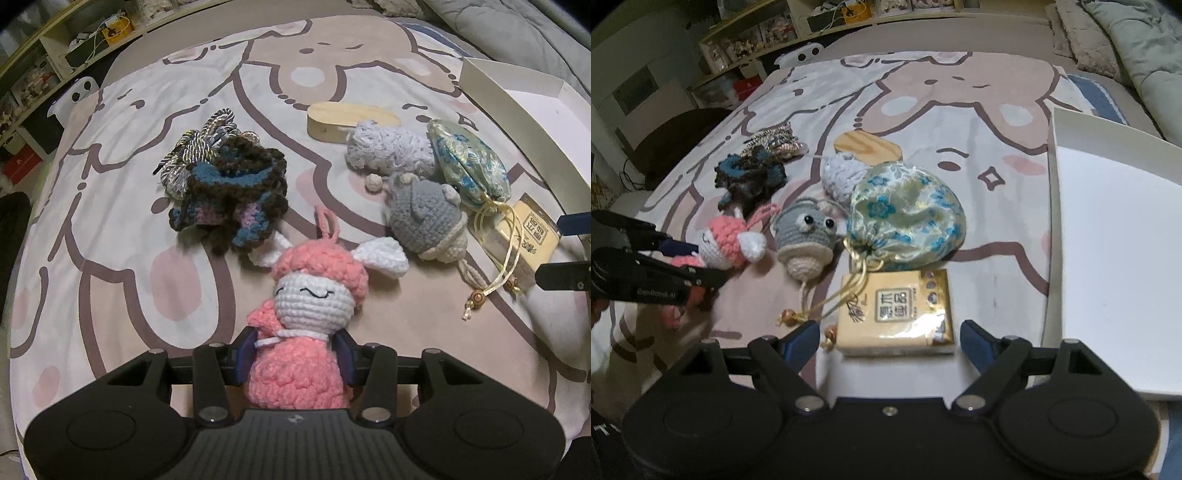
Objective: Organize objects
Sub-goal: 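Grasp the pink crochet bunny with the left gripper while the right gripper grasps the yellow tissue pack, then lift the bunny with the left gripper while the right gripper carries the tissue pack toward the white box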
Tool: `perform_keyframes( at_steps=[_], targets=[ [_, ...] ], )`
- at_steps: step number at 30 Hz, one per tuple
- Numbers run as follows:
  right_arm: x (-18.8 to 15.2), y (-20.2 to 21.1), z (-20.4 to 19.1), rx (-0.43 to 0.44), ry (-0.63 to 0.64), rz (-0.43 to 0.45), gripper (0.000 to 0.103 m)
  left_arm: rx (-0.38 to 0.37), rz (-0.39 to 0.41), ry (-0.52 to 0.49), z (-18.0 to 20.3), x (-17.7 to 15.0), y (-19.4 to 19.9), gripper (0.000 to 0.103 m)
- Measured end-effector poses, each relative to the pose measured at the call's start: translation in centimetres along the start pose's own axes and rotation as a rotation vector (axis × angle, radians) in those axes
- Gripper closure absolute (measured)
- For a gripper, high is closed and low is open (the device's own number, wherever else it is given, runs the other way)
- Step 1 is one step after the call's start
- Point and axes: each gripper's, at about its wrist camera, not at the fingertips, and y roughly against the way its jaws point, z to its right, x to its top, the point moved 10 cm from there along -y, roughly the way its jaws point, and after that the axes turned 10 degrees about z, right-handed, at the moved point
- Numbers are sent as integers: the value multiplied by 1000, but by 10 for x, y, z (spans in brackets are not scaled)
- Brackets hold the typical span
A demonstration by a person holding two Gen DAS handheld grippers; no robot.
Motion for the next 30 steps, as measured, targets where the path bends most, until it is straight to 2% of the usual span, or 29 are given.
perform_keyframes(
  at_steps=[8, 10, 12, 23, 30],
  targets=[
    [-2, -11, -4, -52, 48, -17, 20, 51, -8, -3, 1, 1, -10, 57],
    [0, -11, -5, -40, 45, -12, 29, 56, -6, 4, 0, 2, -11, 57],
    [-1, -10, -5, -27, 35, -23, 29, 54, -3, 11, 0, 2, -10, 57],
    [-28, 16, -14, -24, 59, -80, 29, 75, 3, 15, 3, 0, -4, 60],
    [-25, 0, -10, -38, 26, -103, 25, 86, -5, 24, 3, -1, -8, 59]
  ],
)
